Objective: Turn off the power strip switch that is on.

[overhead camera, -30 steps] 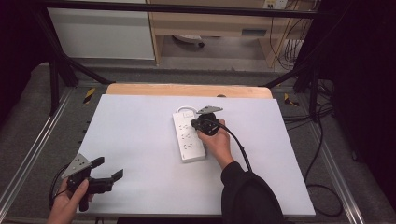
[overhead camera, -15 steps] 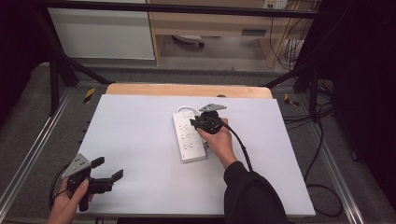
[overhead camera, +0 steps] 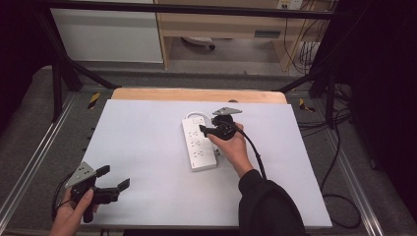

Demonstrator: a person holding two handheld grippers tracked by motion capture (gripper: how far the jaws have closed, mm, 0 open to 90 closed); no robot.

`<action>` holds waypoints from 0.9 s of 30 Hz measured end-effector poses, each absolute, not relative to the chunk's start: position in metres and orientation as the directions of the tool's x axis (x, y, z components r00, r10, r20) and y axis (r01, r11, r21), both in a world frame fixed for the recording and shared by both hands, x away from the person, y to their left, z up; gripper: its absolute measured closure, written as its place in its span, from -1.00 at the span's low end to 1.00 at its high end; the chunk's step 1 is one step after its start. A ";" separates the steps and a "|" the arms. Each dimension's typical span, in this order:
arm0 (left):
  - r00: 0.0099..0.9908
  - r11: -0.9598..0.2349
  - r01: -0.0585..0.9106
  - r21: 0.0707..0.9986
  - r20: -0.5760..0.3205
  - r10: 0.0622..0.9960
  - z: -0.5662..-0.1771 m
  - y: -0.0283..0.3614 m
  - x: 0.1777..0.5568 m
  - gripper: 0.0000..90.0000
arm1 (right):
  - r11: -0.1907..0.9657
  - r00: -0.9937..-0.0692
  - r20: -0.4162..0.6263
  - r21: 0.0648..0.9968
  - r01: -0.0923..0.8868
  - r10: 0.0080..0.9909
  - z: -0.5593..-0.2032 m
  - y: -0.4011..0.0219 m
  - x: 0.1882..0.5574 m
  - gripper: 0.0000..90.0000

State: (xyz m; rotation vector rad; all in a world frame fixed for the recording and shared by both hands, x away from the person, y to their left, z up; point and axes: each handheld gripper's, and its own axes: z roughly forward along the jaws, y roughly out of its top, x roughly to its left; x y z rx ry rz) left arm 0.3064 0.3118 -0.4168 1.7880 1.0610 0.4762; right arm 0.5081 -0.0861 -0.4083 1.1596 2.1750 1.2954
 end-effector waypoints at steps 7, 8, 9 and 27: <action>0.544 -0.156 0.450 0.879 -0.131 0.829 -0.417 0.312 0.307 -0.87 | 0.225 -0.596 0.128 0.847 0.481 0.793 -0.404 -0.089 0.508 -0.48; 0.544 -0.156 0.450 0.879 -0.132 0.829 -0.417 0.312 0.307 -0.87 | 0.224 -0.596 0.129 0.847 0.482 0.792 -0.404 -0.089 0.509 -0.55; 0.543 -0.155 0.450 0.880 -0.131 0.829 -0.417 0.312 0.307 -0.87 | 0.217 -0.594 0.141 0.844 0.490 0.792 -0.403 -0.089 0.509 -0.63; 0.542 -0.156 0.450 0.879 -0.130 0.830 -0.417 0.312 0.307 -0.87 | 0.263 -0.535 0.028 0.848 0.460 0.845 -0.381 -0.099 0.496 -0.90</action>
